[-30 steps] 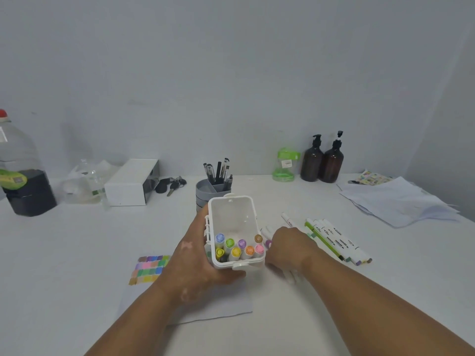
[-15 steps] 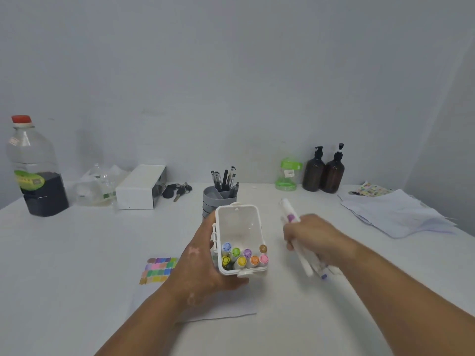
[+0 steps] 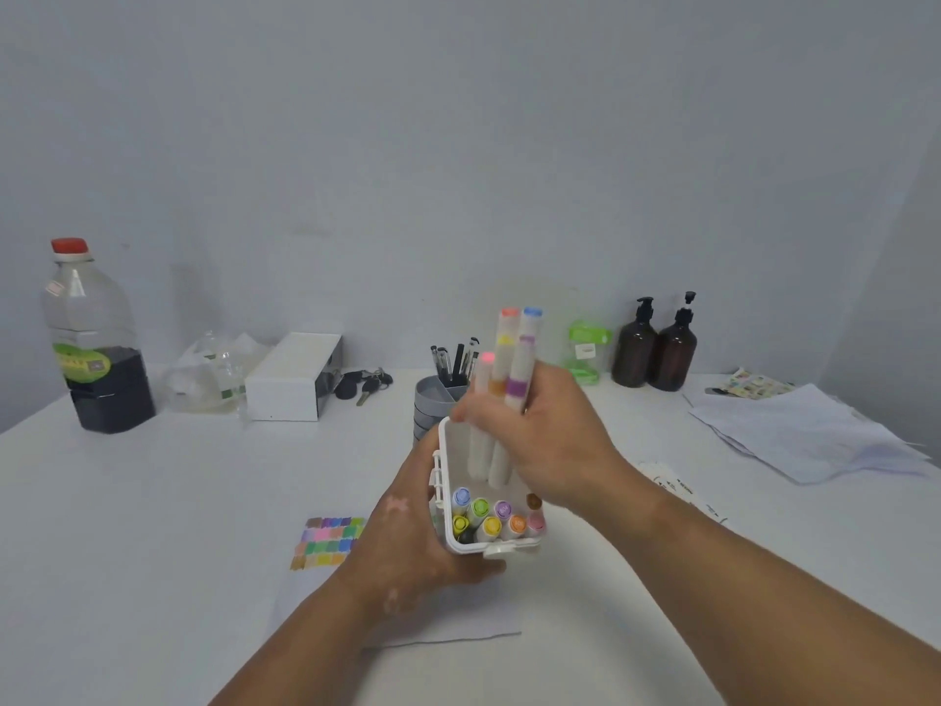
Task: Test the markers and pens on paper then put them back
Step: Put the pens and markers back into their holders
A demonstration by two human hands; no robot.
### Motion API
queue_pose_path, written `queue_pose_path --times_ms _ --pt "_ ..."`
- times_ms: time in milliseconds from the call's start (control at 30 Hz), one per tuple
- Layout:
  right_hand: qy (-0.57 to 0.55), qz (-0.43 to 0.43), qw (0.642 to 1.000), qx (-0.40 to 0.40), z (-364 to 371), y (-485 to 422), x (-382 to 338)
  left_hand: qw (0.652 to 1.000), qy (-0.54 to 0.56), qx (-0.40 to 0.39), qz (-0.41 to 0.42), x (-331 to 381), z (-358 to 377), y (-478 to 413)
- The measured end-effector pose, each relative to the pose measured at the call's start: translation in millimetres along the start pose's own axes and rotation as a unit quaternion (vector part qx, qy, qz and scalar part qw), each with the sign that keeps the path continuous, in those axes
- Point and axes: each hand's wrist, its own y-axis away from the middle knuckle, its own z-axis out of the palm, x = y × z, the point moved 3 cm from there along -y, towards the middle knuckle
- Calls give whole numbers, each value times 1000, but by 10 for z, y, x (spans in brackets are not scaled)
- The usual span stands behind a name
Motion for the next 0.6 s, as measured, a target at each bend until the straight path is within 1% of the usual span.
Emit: queue_pose_path --times_ms 67,100,200,300,433,500,533,600 --pt "56 0 997 -47 27 49 77 999 -28 -34 -22 -1 19 -18" --pt "81 -3 995 -64 25 61 83 998 -33 -39 -25 -16 25 -41" --pt "135 -14 984 -112 4 74 31 999 -34 -36 -12 -69 42 -65" --pt "177 -45 972 -149 -27 89 -27 1000 15 -16 9 -43 23 -61" --pt "149 -47 973 -172 -129 103 -31 998 10 -9 63 14 -15 -30" --pt "129 -47 976 -167 -246 93 -11 999 13 4 51 -9 -23 -17" --pt "94 -40 982 -161 -326 78 -4 999 14 8 42 -22 -24 -7" --pt "-32 -15 990 -134 -527 33 39 999 18 8 28 -51 -21 -7"
